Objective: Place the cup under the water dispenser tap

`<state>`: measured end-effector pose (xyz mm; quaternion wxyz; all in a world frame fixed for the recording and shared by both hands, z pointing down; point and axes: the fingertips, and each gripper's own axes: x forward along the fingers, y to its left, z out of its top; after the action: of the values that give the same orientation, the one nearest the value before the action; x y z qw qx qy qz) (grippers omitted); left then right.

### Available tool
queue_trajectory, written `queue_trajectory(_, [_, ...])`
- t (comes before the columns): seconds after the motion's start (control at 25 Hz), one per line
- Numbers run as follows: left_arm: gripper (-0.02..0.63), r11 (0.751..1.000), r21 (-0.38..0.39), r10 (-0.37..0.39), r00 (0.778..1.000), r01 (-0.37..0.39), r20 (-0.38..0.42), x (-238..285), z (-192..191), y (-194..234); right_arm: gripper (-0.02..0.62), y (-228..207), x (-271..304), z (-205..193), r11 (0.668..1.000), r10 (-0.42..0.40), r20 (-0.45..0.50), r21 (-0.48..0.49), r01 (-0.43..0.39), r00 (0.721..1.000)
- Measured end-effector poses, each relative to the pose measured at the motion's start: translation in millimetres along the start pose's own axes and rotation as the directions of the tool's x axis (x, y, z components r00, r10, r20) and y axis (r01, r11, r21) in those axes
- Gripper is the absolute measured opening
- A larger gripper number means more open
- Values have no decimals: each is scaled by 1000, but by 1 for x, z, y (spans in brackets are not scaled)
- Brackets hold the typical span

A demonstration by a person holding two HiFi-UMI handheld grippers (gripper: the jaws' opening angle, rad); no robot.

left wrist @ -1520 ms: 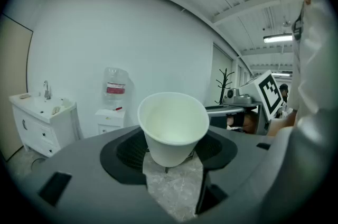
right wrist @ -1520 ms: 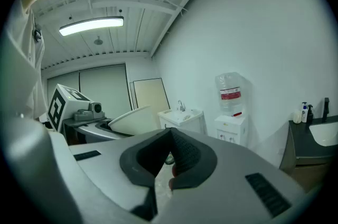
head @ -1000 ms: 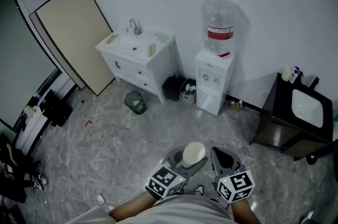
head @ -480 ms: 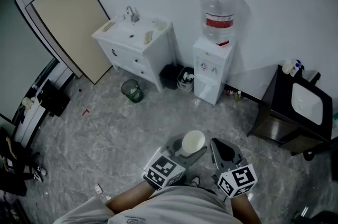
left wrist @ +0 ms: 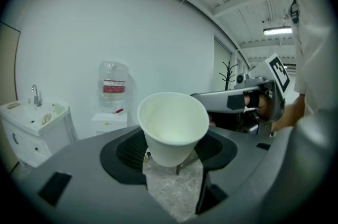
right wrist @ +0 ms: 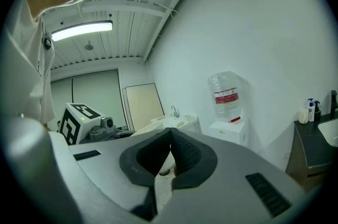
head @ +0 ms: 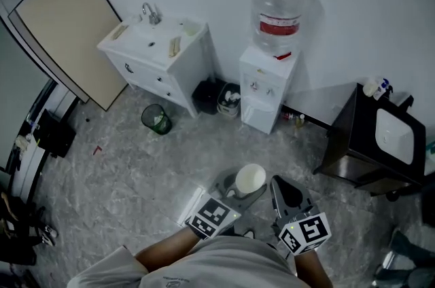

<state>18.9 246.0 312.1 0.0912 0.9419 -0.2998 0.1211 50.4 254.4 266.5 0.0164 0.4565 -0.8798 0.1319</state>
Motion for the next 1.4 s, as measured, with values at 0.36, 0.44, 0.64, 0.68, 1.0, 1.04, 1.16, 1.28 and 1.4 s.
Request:
queue_trajectory(0.36, [264,995,63,-84,996,83,8,64,12,121,15,-56,118,17,993,-111,-9,27,111,994])
queue_trajectory(0.44, [264,993,72,-93,996,92,6,77,11,140,15,-67,133,17,991,-127,-21,35,128,992])
queue_trajectory(0.64, [265,993,64,-99,995,99,8,114,11,179,15,-99,165,21,988,-143,-34,48,145,989])
queue_trajectory(0.68, [265,993,64,-101,995,100,6,124,10,185,15,-108,171,21,988,-145,-34,52,146,989])
queue_trajectory(1.0, [265,996,59,-69,998,69,-1,214,8,236,15,-200,229,24,993,-89,-60,68,93,994])
queue_trajectory(1.04, [265,996,60,-61,998,61,1,228,8,243,15,-213,238,23,995,-74,-68,69,78,995])
queue_trajectory(1.16, [264,998,64,-31,999,30,16,268,6,264,15,-252,262,25,997,-20,-84,66,26,996])
queue_trajectory(1.28, [265,998,60,-13,1000,12,22,302,-5,284,15,-284,284,26,997,27,-87,70,-21,996])
queue_trajectory(1.4, [265,998,55,4,1000,-5,17,327,-24,302,15,-300,306,20,995,82,-99,72,-75,992])
